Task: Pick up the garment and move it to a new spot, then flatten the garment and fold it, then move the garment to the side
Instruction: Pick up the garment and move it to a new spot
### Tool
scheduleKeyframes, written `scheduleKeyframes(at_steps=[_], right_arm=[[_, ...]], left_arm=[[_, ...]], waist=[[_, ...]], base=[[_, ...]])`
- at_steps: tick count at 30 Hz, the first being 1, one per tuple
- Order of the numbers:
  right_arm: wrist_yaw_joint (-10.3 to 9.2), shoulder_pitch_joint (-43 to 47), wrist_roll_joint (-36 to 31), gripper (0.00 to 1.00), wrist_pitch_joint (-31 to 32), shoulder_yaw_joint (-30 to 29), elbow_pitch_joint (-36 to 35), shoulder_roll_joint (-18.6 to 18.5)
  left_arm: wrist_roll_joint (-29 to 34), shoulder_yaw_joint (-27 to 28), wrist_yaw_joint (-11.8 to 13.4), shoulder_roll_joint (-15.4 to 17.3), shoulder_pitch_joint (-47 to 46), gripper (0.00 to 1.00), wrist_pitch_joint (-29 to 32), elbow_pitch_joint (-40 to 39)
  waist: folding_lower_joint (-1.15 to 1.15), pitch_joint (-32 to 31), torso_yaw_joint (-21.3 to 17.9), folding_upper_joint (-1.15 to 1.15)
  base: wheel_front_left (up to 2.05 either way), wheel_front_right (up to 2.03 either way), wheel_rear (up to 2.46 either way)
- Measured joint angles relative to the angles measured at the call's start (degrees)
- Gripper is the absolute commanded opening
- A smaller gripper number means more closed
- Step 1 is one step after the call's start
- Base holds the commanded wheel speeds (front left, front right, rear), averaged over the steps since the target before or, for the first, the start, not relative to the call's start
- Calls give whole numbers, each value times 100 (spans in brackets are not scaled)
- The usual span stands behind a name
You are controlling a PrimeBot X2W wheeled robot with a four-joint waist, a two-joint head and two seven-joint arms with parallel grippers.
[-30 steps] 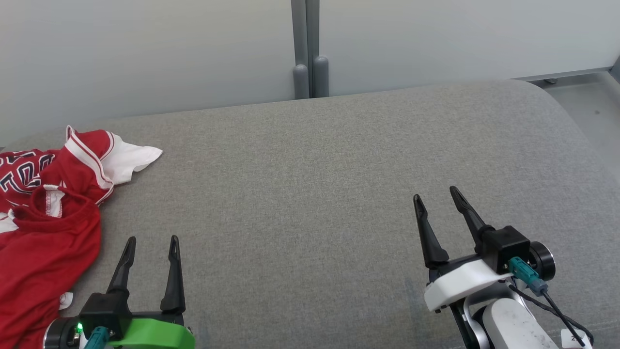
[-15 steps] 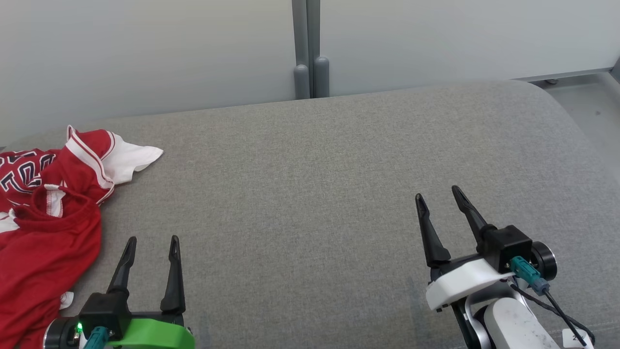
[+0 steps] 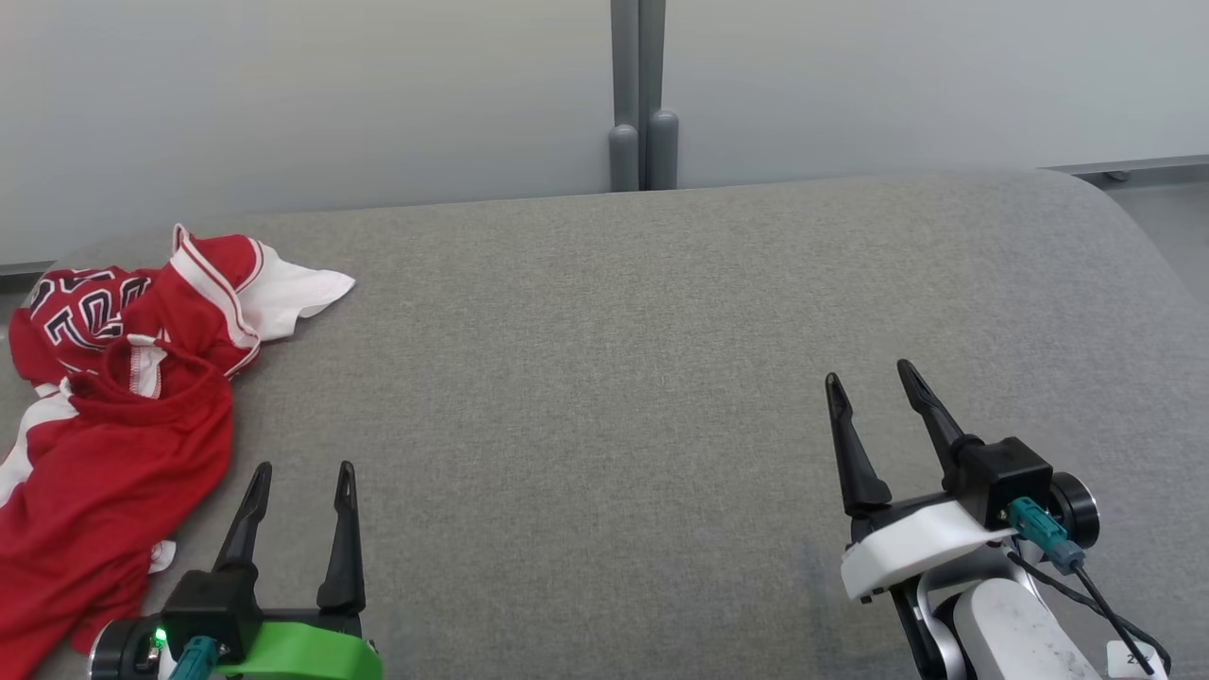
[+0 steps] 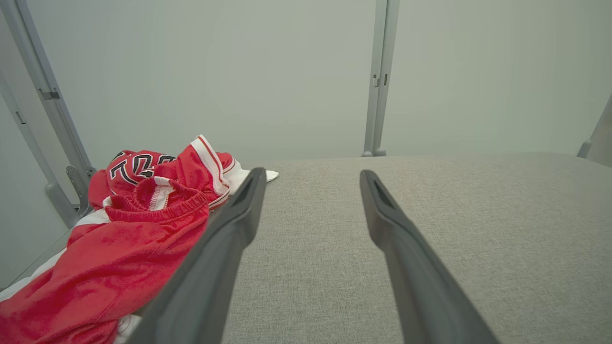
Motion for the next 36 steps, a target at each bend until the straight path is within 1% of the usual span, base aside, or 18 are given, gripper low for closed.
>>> scheduleKeyframes(at_steps=[10, 13, 14, 17, 18, 20, 21, 29, 33, 36], right_arm=[[56, 2, 0, 100, -1, 19, -2, 4], [114, 2, 1, 100, -1, 62, 3, 10], [114, 2, 1, 100, -1, 62, 3, 10], [166, 2, 3, 100, -1, 94, 30, 19], [169, 2, 26, 100, -4, 107, 47, 25], [170, 2, 56, 100, -10, 112, 62, 27], [172, 2, 63, 100, -10, 115, 77, 32], [161, 91, 146, 100, -15, 102, 85, 51], [169, 91, 147, 100, -15, 212, 118, 88], [168, 91, 153, 100, -15, 214, 136, 98]], left_arm=[[23, 23, 18, -2, -6, 100, 0, 15], [24, 47, 47, -2, -6, 100, 0, 16], [24, 47, 47, -2, -6, 100, 0, 16], [24, 67, 51, -2, -5, 100, 0, 16], [27, 74, 53, -2, -4, 100, 0, 15], [44, 71, 63, -2, -4, 100, 0, 15], [77, 67, 64, -2, -4, 100, 0, 25], [119, 32, 34, -2, -2, 100, 0, 132], [120, 132, 36, -1, 7, 100, 0, 124], [119, 165, 36, -1, 10, 100, 0, 127]], waist=[[0, -19, 588, 0], [0, -32, 807, 0], [0, -32, 807, 0], [0, -51, 1034, 0], [0, -66, 1189, 0], [0, -73, 1266, 0], [0, -91, 1423, 0], [0, -178, 2040, 0], [0, -241, 2239, 0], [0, -294, 2292, 0]], base=[[0, 0, 0], [0, 0, 0], [0, 0, 0], [0, 0, 0], [0, 0, 0], [0, 0, 0], [0, 0, 0], [0, 0, 0], [0, 0, 0], [0, 0, 0]])
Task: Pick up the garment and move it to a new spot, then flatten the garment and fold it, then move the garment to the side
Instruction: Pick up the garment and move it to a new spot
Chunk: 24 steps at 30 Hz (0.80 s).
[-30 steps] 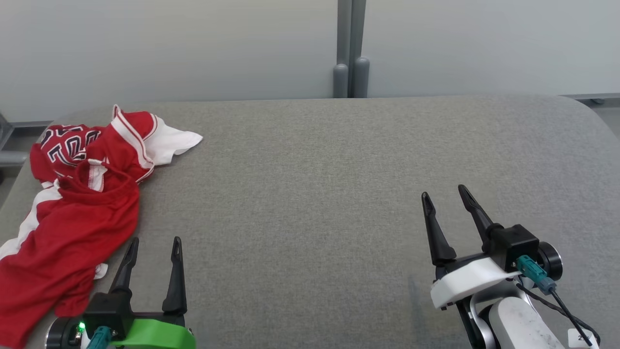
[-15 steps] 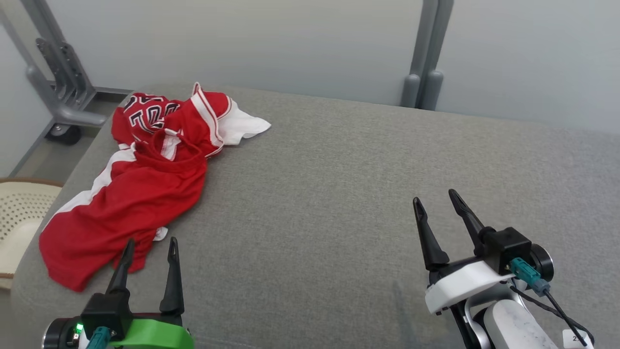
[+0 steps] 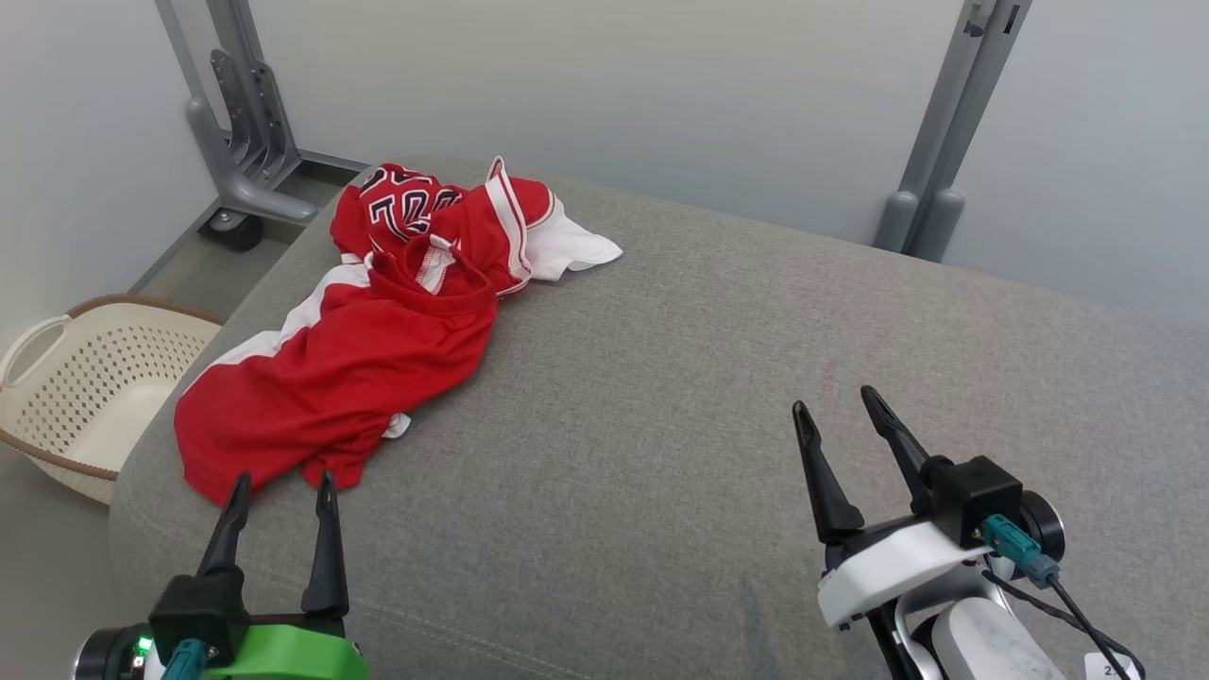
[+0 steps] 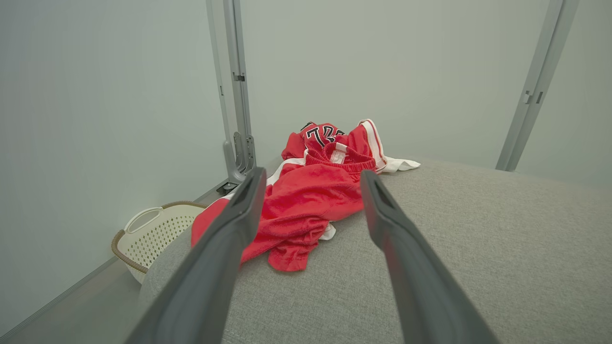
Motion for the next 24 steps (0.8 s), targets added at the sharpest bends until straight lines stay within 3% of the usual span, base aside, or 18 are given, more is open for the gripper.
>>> scheduleKeyframes(at_steps=[13, 24], right_arm=[[2, -9, -26, 100, 0, 38, 35, 0], [135, -280, -227, 100, 0, 79, 73, -56]], left_arm=[[12, -79, -51, 9, -28, 100, 0, 151], [201, -167, -198, 213, -1389, 100, 333, 660]], waist=[[0, 121, -168, 0], [0, 402, -405, 0]], base=[[0, 0, 0], [0, 0, 0]])
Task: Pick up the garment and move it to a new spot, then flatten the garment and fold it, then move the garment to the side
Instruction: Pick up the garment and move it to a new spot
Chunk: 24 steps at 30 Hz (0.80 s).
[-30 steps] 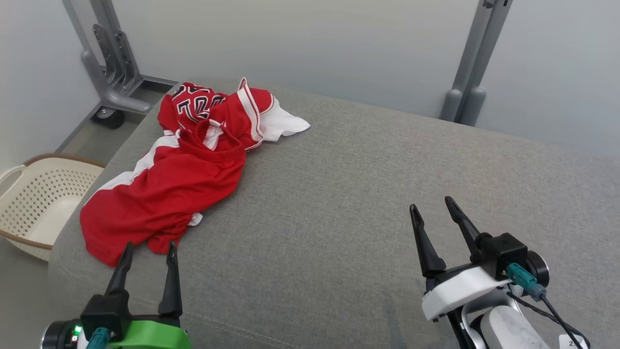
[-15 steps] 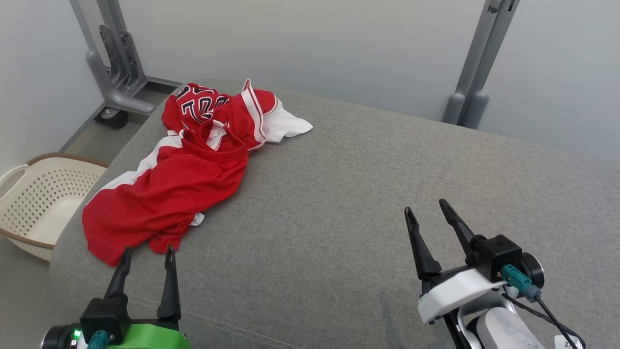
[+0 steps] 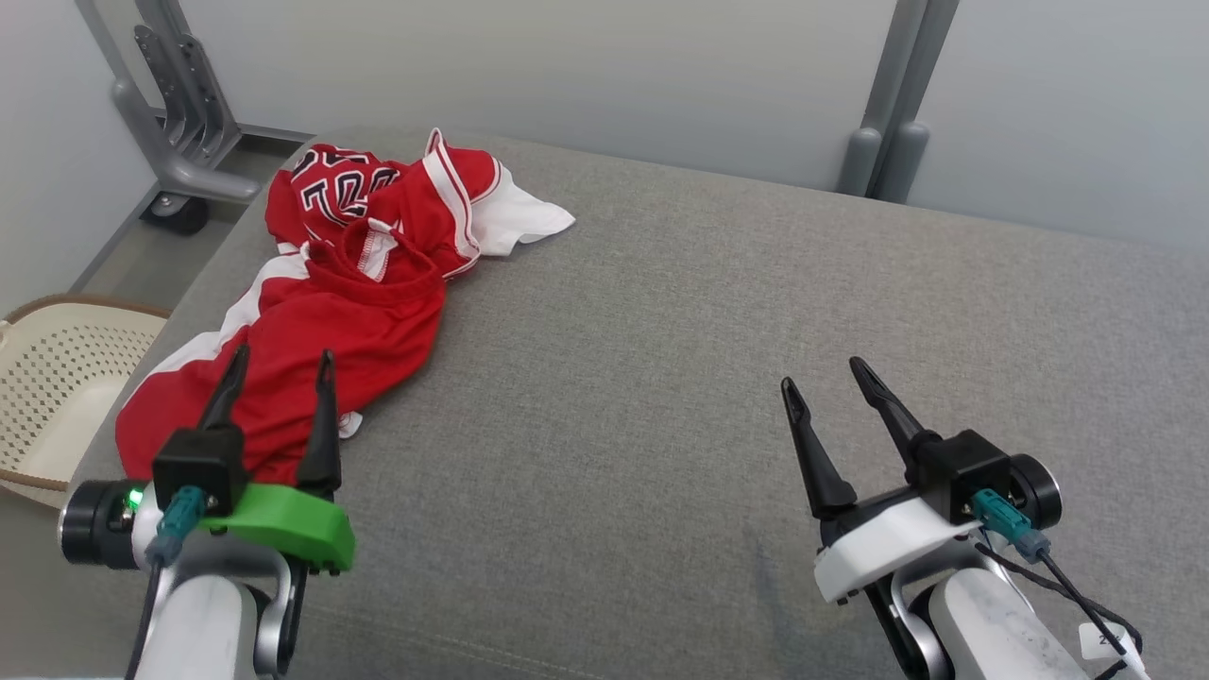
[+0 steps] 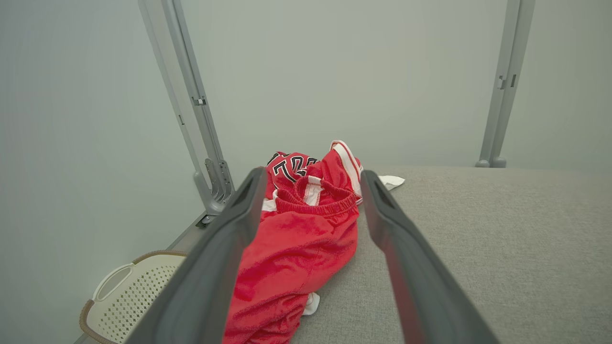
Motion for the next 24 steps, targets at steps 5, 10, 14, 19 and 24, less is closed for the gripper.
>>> scheduleKeyframes(at_steps=[5, 10, 14, 19, 24], right_arm=[[62, -268, -82, 100, 0, 34, -1, -81], [159, -513, -140, 100, 0, 100, -2, -122], [202, -702, -189, 100, 0, 111, -9, -185], [220, -900, -281, 100, 0, 98, -27, -268], [301, -1086, -335, 100, 0, 111, -27, -293]], left_arm=[[-56, 87, -5, 0, -758, 100, 465, 563], [-154, 235, 4, 20, -1261, 100, 924, 1104], [-197, 310, 44, 92, -1593, 100, 1305, 1483], [-254, 396, 163, 67, -2051, 100, 1549, 1812], [-242, 416, 282, 5, -2432, 100, 1711, 2167]], waist=[[0, 252, -178, 0], [0, 491, -357, 0], [0, 694, -511, 0], [0, 975, -676, 0], [0, 1251, -810, 0]], base=[[0, 0, 0], [0, 0, 0], [0, 0, 0], [0, 0, 0], [0, 0, 0]])
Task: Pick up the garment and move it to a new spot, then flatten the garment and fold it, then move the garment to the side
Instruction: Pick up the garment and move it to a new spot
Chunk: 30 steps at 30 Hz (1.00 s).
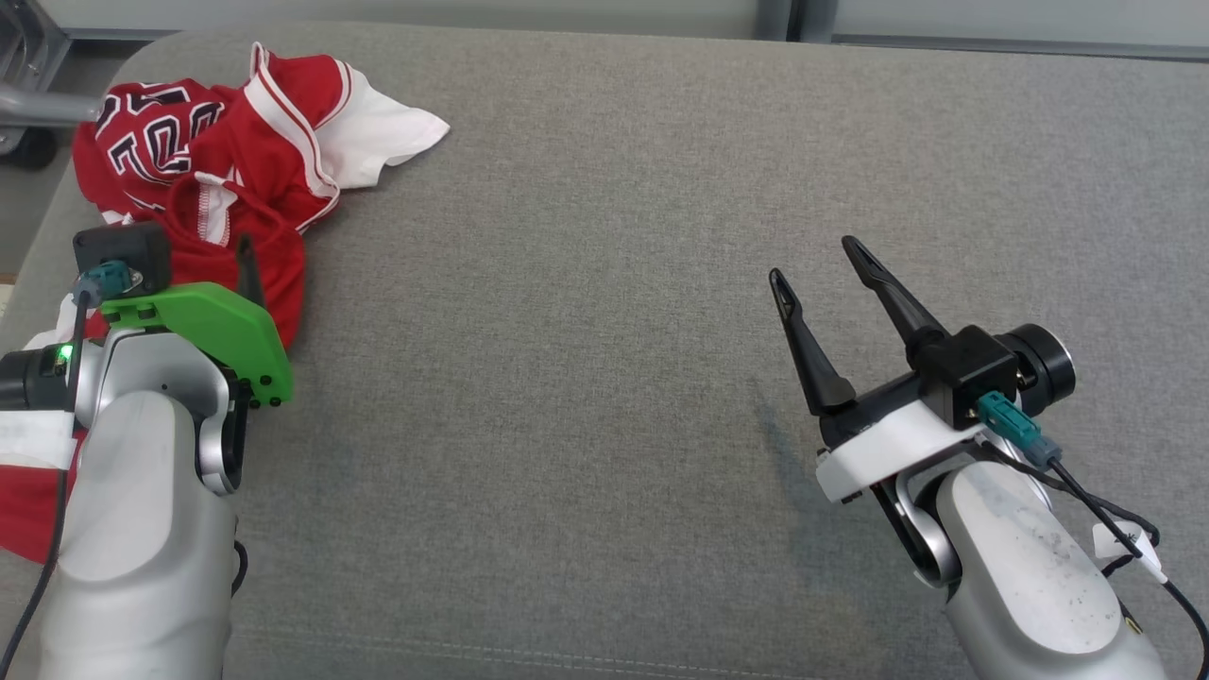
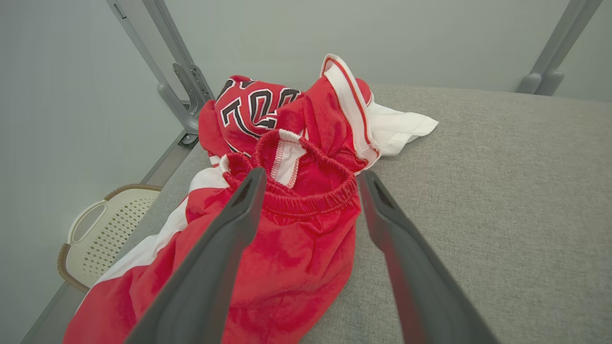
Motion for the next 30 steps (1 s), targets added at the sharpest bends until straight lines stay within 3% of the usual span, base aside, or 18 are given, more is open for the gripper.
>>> scheduleKeyframes(at_steps=[12, 30], right_arm=[[53, -194, -7, 100, 0, -7, 47, -108], [121, -319, -55, 100, 0, 45, 126, -176]], left_arm=[[263, -9, 224, -60, -421, 100, 245, 826], [633, 159, 335, -3, -712, 100, 503, 1704]], waist=[[0, 442, -98, 0], [0, 695, -180, 0]], base=[[0, 0, 0], [0, 0, 0]])
